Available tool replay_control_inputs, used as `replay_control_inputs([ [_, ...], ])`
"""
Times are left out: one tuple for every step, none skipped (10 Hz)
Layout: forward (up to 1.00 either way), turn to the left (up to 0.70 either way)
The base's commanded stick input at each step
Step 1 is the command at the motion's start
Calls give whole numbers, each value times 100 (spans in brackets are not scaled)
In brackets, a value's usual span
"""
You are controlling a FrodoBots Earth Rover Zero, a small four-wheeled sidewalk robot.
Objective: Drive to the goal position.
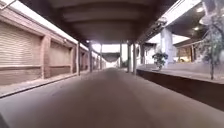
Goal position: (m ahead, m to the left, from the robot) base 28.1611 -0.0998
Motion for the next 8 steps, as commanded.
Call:
replay_control_inputs([
  [70,0],
  [70,0],
  [70,0],
  [70,11],
  [70,24],
  [70,34],
  [70,18],
  [70,2],
])
